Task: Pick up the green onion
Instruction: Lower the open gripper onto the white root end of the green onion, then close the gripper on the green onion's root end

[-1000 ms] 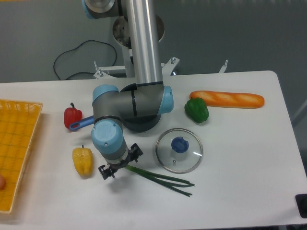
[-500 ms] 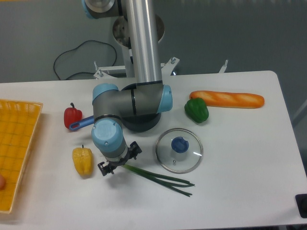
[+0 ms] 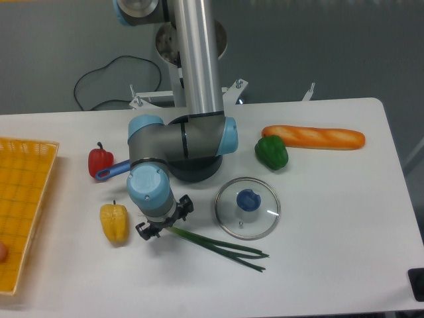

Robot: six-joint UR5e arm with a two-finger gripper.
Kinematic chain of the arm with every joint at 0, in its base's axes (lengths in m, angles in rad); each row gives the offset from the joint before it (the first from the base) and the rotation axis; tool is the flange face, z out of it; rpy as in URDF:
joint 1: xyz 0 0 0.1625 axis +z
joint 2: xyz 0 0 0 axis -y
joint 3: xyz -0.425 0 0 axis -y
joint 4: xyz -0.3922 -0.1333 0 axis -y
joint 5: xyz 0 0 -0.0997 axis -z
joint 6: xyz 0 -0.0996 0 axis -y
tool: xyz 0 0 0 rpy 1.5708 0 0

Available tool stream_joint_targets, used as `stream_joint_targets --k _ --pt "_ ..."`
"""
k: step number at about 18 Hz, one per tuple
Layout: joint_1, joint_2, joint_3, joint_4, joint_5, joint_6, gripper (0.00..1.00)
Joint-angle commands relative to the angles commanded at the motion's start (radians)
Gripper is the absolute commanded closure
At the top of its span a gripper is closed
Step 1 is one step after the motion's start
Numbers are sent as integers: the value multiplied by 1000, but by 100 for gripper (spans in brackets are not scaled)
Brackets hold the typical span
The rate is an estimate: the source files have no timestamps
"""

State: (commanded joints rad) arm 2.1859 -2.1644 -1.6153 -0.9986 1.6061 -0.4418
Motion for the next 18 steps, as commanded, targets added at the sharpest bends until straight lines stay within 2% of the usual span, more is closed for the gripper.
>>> stream_joint_targets --k 1,3,4,9,16,18 --pt "0 2 0 0 0 0 30" --pt "0 2 0 0 0 0 40" --pt "0 2 0 0 0 0 49" --pt "0 2 0 0 2 -2 70" --pt "0 3 14 -3 2 -2 86" --pt "0 11 14 -3 3 2 87"
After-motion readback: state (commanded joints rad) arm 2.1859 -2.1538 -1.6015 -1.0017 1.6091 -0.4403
